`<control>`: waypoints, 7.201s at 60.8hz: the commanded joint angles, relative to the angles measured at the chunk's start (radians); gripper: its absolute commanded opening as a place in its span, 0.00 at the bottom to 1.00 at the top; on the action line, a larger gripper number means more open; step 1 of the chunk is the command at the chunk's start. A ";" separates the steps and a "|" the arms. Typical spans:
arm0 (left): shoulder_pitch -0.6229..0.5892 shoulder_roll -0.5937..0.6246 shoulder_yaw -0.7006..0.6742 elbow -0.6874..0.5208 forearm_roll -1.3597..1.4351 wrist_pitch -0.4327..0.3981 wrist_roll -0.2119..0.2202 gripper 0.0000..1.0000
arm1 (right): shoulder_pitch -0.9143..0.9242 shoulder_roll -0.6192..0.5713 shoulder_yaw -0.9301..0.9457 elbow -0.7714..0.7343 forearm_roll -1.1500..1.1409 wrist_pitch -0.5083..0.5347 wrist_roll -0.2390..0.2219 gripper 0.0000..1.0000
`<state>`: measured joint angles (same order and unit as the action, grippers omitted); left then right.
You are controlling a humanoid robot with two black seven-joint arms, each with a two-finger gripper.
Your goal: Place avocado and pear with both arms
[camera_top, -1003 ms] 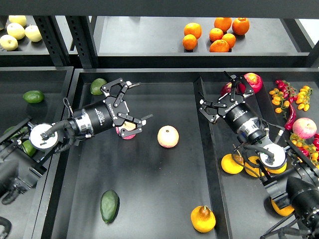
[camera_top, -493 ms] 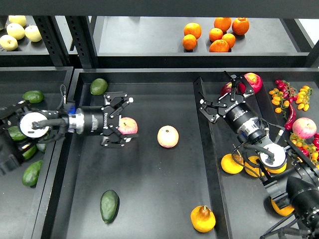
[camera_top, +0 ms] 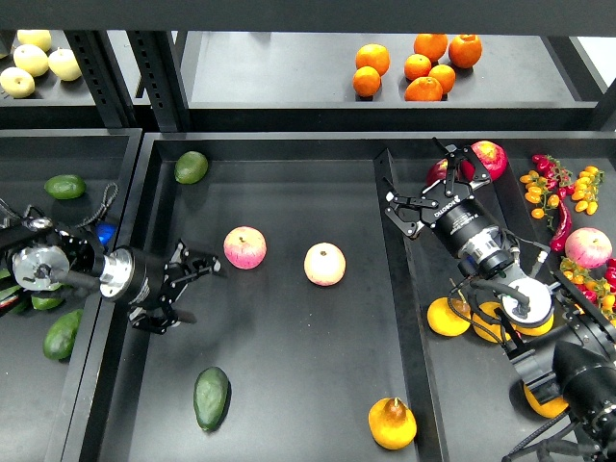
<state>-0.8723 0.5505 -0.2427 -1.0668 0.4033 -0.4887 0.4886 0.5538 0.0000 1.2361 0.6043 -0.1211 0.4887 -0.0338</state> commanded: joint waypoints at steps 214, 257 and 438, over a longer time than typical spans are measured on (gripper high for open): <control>0.246 -0.052 -0.277 -0.047 0.151 0.000 0.000 0.06 | -0.018 0.000 -0.001 0.012 0.000 0.000 0.000 0.99; 0.263 0.178 -0.434 0.053 0.016 0.000 0.000 0.07 | -0.018 0.000 -0.003 0.023 0.000 0.000 -0.002 0.99; 0.400 0.121 -0.432 0.516 -0.027 0.000 0.000 0.53 | -0.025 0.000 -0.007 0.025 -0.002 0.000 -0.002 0.99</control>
<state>-0.4724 0.6725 -0.6751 -0.5487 0.3714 -0.4887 0.4887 0.5288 0.0000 1.2287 0.6274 -0.1227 0.4887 -0.0367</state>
